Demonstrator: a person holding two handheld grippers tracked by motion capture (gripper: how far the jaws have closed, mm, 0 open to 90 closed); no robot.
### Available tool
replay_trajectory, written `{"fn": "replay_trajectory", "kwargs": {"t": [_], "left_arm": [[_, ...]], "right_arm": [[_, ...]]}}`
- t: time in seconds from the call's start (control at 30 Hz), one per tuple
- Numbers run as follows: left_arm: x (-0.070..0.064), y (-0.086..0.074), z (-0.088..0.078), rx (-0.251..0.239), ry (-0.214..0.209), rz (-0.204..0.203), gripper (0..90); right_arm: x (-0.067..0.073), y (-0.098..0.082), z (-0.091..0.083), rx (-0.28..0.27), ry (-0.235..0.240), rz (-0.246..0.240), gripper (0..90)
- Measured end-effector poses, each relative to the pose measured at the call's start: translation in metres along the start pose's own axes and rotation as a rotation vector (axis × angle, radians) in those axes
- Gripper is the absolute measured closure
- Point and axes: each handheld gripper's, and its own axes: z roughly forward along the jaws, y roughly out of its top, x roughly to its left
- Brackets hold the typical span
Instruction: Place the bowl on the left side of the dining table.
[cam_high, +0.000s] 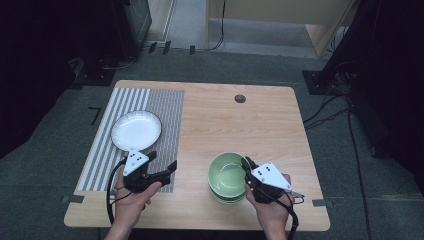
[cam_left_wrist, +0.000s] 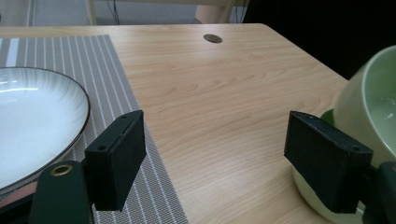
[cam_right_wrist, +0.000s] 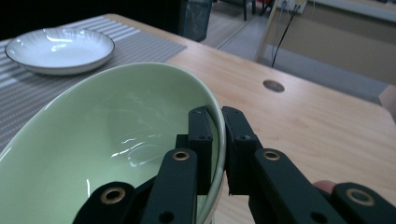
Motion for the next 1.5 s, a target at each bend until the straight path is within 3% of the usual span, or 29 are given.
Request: {"fn": "replay_trajectory", "kwargs": {"t": [0.17,0.43,0.73,0.9,0.93,0.97,1.03,1.1,1.17,1.23,1.43,1.5], "left_arm": [[-0.004,0.004,-0.004,-0.014,-0.018,0.001,19.6],[-0.007,0.009,-0.012,-0.038,-0.063,-0.028,19.5],[-0.014,0.009,-0.008,-0.001,-0.067,-0.024,19.9],[-0.014,0.008,-0.006,0.033,-0.057,-0.039,24.8],[-0.015,0.007,-0.005,0.043,-0.057,-0.049,27.2],[-0.015,0.007,-0.003,0.070,-0.061,-0.060,36.9],[-0.014,0.006,-0.003,0.077,-0.074,-0.067,46.6],[-0.014,0.005,-0.001,0.100,-0.077,-0.059,50.4],[-0.014,0.004,-0.001,0.100,-0.063,-0.058,61.2],[-0.013,0.004,-0.003,0.082,-0.014,-0.045,72.1],[-0.002,0.003,-0.005,0.067,-0.046,-0.084,80.9],[0.000,0.004,-0.007,0.048,-0.035,-0.086,83.1]], "right_arm": [[0.006,0.008,0.002,-0.032,0.014,0.006,84.2],[0.028,0.020,0.016,-0.069,0.043,-0.012,84.2],[0.057,0.034,0.026,-0.104,0.087,-0.035,84.2],[0.071,0.039,0.028,-0.126,0.101,-0.046,84.2],[0.073,0.040,0.029,-0.130,0.105,-0.046,84.1],[0.078,0.042,0.030,-0.140,0.117,-0.048,84.1],[0.081,0.043,0.030,-0.145,0.119,-0.051,84.2],[0.086,0.044,0.031,-0.155,0.124,-0.056,84.2],[0.094,0.046,0.031,-0.171,0.117,-0.071,84.1],[0.097,0.047,0.031,-0.175,0.108,-0.082,84.0],[0.103,0.045,0.032,-0.186,0.091,-0.079,84.1],[0.106,0.044,0.032,-0.186,0.087,-0.079,84.2]]}}
